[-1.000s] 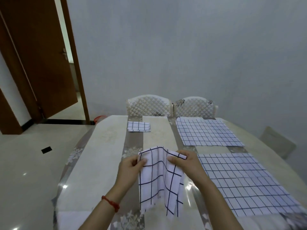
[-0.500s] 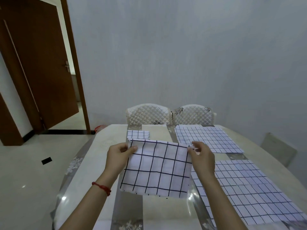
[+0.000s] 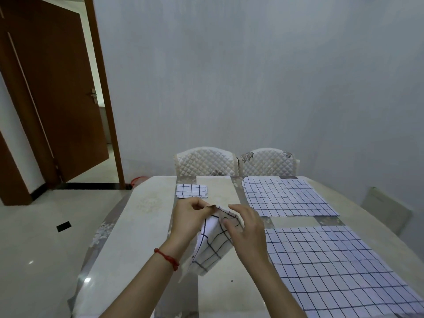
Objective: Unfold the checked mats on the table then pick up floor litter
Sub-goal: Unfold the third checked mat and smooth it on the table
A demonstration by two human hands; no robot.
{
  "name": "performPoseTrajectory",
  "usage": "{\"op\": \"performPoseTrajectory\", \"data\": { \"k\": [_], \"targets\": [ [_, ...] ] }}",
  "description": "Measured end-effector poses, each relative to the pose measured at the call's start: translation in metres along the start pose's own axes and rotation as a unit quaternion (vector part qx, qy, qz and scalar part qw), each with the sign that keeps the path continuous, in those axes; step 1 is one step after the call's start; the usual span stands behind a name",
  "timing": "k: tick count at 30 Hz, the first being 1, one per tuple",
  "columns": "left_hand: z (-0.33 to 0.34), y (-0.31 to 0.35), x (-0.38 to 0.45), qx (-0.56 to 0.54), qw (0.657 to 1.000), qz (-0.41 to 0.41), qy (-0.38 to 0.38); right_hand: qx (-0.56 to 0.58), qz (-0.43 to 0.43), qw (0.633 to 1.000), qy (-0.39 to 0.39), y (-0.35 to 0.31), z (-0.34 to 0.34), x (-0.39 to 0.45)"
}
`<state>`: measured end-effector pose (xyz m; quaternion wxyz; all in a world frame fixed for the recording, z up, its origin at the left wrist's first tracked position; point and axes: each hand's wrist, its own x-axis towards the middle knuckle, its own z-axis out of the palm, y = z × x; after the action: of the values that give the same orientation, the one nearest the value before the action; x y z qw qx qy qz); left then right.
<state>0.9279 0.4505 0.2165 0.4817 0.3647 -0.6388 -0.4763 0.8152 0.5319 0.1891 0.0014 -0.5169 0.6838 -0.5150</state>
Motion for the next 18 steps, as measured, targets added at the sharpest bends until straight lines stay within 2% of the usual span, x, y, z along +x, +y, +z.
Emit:
{"op": "performPoseTrajectory", "data": {
  "k": [5,8,13,18],
  "targets": [
    [-0.007,0.004,-0.003,0.012,0.994,0.008,-0.109,0.084,0.025,0.995,-0.048,0.003,-0.006,0.012],
    [-0.014,-0.002,-0.005,0.05,0.987,0.006,-0.151,0.11,0.043,0.992,-0.043,0.005,-0.012,0.017],
    [-0.032,-0.015,-0.006,0.083,0.979,-0.028,-0.182,0.116,0.07,0.991,0.006,0.01,-0.026,0.035],
    [-0.042,-0.014,-0.006,0.029,0.986,-0.074,-0.146,0.134,0.102,0.985,0.035,0.02,-0.037,0.047]
  ]
}}
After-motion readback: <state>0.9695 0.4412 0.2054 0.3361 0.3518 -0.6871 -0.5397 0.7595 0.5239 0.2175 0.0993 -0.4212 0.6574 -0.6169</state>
